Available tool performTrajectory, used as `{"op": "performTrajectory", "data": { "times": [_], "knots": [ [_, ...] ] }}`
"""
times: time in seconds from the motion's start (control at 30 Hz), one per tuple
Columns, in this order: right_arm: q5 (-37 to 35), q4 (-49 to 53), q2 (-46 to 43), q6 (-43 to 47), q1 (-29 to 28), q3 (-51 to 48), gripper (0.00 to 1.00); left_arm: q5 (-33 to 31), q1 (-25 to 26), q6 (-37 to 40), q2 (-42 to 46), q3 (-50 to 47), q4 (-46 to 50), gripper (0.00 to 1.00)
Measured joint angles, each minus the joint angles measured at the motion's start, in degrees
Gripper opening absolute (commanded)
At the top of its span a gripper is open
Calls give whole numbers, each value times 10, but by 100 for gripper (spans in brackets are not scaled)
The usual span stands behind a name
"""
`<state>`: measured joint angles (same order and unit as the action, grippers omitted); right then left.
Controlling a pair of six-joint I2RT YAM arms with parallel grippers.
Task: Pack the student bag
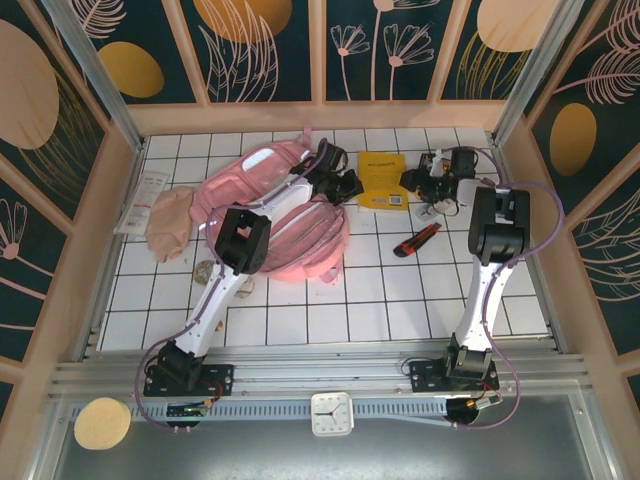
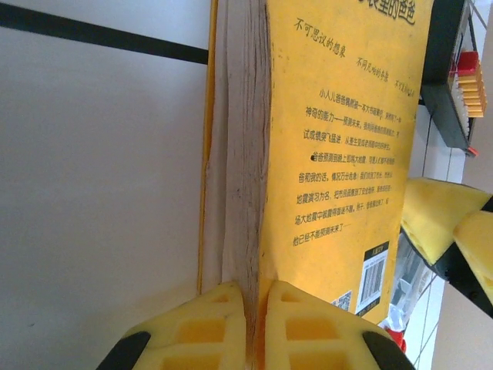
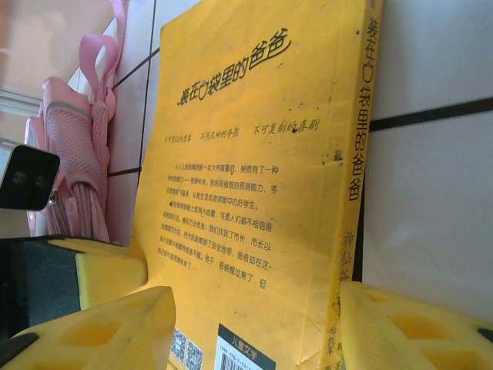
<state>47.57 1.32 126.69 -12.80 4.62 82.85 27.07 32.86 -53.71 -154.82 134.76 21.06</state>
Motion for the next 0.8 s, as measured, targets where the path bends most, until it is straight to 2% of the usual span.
{"op": "performTrajectory", "data": {
  "times": [0.17,0.27,0.5,0.63,0.8],
  "knots": [
    [-15,2,-42,-16,1,-26,61,27,-3,0,4,0,-11,0],
    [-21,5,-76,-28,2,-37,67,40,-3,0,14,0,-16,0],
    [-22,41,-161,-41,14,-59,71,73,-1,0,96,-21,-41,0],
    [-5,52,-178,-42,24,-73,71,94,1,0,148,-52,-55,0],
    [43,40,-178,-61,27,-113,71,127,1,-3,164,-61,-79,0]
  ]
}}
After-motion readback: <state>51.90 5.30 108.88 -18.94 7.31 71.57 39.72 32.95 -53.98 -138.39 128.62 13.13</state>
